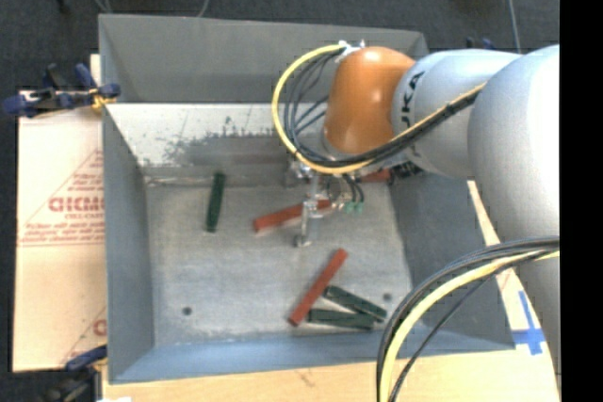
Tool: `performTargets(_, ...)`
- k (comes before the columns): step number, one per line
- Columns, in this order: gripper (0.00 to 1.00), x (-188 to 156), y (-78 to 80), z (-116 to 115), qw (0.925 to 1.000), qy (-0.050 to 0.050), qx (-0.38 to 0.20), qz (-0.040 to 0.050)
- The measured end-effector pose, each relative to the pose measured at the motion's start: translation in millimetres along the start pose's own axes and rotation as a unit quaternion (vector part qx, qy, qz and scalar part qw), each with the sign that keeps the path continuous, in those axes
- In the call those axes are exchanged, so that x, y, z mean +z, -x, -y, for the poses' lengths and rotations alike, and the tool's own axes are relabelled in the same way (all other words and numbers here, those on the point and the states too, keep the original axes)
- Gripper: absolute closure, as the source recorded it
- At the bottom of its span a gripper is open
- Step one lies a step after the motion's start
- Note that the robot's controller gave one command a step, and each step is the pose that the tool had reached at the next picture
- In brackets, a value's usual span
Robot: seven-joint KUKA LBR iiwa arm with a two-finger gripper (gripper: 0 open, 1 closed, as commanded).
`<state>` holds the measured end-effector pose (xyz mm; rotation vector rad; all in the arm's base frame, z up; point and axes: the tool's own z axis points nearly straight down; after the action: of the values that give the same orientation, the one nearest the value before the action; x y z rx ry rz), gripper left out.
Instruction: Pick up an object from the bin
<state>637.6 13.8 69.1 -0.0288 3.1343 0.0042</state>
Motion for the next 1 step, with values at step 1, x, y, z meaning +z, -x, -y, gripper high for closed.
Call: performTargets(1,0.00,-1.1,1.7,-0.1,1.0000,0.000,0.001,0.0008)
